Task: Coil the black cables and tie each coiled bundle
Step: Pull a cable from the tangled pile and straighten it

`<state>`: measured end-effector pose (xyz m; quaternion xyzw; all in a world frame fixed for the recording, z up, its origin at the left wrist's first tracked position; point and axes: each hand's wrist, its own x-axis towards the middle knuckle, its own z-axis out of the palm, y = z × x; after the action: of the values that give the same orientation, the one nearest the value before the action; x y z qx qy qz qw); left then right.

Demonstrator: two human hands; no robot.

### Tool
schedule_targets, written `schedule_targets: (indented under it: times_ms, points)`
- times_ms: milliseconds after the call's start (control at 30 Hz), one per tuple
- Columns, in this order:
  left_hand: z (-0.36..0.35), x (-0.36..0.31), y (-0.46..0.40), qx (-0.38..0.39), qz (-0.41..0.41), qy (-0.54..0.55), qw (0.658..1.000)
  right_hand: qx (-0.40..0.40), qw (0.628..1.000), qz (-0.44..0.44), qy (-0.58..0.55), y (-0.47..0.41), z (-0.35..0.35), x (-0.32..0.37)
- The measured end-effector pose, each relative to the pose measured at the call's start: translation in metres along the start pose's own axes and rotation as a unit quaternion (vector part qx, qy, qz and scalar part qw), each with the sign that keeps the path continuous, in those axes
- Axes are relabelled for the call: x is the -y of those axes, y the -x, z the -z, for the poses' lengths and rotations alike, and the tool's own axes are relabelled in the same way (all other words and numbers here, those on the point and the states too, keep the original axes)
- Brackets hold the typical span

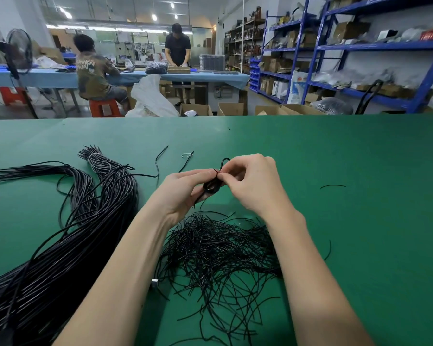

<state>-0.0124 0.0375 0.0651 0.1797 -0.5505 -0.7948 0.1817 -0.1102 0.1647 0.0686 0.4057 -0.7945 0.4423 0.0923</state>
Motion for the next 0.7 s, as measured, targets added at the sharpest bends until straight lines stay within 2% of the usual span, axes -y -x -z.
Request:
schedule_targets:
  times_ms: [100, 233, 367, 567, 633, 700]
  points:
    - [0.0, -0.002, 0.001, 0.017, 0.019, 0.048, 0.999, -0.018, 0.999, 0.022, -0.029, 0.002, 0.0, -0.002]
    - [0.002, -0.002, 0.002, 0.041, 0.124, 0.174, 0.976, -0.045, 0.991, 0.074, -0.105, 0.007, -0.002, -0.002]
    - [0.006, 0.004, 0.003, 0.086, 0.172, 0.158, 0.968, -0.05, 0.986, 0.105, -0.121, 0.01, -0.004, -0.005]
    - [0.01, 0.01, 0.0, 0.116, 0.163, 0.257, 0.946, -0.043, 0.987, 0.111, -0.113, 0.007, -0.004, -0.002]
    - [0.011, 0.011, -0.004, 0.082, 0.126, 0.232, 0.961, -0.054, 0.988, 0.082, -0.118, 0.008, -0.006, -0.002]
    - [0.012, 0.01, -0.006, 0.055, 0.068, 0.158, 0.984, -0.062, 0.988, 0.042, -0.135, 0.009, -0.008, -0.001]
